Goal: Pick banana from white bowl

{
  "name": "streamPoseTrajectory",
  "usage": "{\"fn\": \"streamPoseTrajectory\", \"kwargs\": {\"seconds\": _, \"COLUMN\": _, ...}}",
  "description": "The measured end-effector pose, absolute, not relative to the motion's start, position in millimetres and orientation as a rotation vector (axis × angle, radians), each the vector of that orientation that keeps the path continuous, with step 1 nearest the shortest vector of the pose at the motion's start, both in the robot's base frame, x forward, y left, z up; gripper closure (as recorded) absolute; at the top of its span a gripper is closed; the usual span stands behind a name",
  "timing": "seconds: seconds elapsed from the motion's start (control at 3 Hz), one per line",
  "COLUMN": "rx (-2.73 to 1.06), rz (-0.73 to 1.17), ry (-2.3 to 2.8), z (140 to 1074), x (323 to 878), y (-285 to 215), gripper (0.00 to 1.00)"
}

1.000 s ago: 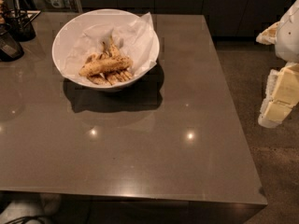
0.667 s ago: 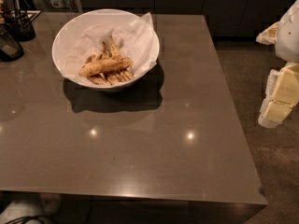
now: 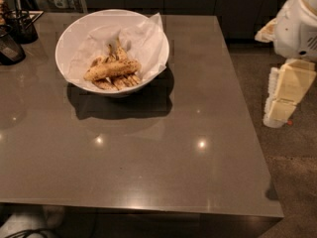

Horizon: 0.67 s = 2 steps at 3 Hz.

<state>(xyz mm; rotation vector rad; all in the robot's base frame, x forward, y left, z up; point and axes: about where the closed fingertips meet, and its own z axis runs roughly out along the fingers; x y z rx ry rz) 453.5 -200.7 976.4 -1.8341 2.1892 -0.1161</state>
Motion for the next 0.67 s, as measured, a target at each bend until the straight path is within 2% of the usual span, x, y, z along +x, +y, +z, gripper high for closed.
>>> {"fn": "streamPoseTrajectory", "kwargs": {"seconds": 0.33, "rx": -1.955, "rz": -0.138, "ry": 2.128, "z": 970.6, "x": 471.3, "y": -178.0, "gripper": 0.00}}
{"fn": "streamPoseTrajectory", "kwargs": {"seconds": 0.67, "rx": -1.944, "rz": -0.146, "ry": 2.119, "z": 972.8, "x": 473.0, "y": -176.5, "gripper": 0.00}}
